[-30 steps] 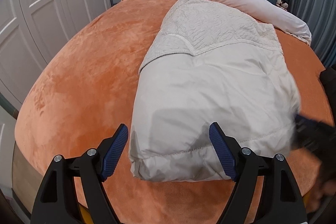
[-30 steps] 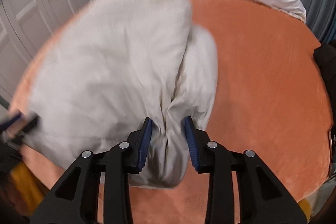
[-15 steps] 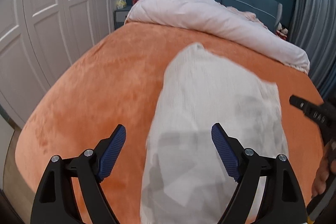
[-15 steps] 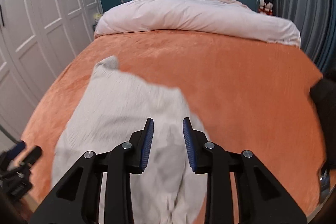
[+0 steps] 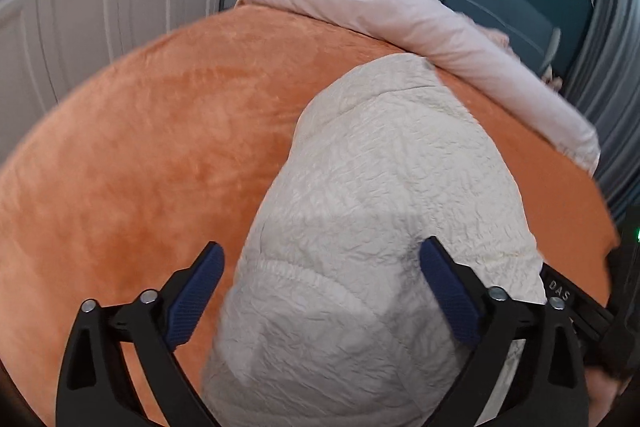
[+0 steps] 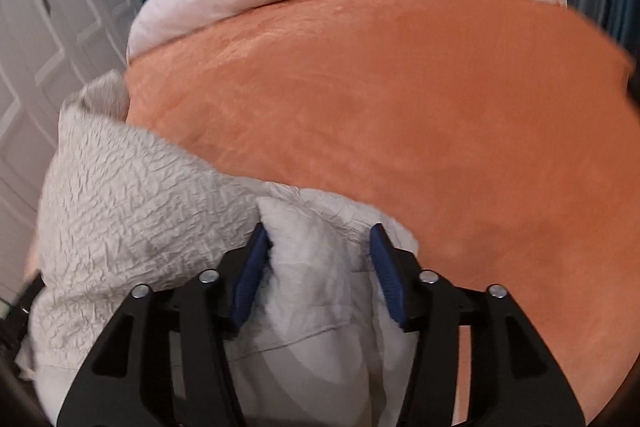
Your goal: Fold large clothes
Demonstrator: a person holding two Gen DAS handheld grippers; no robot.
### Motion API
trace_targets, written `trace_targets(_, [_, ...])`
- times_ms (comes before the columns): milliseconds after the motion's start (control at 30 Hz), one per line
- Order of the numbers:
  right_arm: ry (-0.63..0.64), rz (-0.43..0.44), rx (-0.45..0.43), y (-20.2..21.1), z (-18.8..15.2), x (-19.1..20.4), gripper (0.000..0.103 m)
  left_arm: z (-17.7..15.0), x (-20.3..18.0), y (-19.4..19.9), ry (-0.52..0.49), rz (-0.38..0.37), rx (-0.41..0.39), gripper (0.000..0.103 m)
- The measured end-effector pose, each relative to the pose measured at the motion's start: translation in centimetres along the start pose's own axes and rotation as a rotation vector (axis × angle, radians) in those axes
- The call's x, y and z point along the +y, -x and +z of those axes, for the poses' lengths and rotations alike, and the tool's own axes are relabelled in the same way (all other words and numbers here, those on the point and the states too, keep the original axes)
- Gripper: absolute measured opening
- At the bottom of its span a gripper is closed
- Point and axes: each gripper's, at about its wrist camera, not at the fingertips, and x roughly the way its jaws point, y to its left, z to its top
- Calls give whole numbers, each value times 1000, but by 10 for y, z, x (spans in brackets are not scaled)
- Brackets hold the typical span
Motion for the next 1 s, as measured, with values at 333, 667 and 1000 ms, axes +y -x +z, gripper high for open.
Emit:
trace_targets(333, [56, -58, -14, 8, -6, 6, 57, -12, -19, 0, -74, 95, -81, 98])
trace_targets(667, [275, 76, 15, 126, -77, 37, 44, -66, 5, 91, -173, 110, 18, 97])
trace_targets(1000, [279, 45, 84, 141, -130, 27, 45, -110, -3, 109, -259, 214, 57, 98])
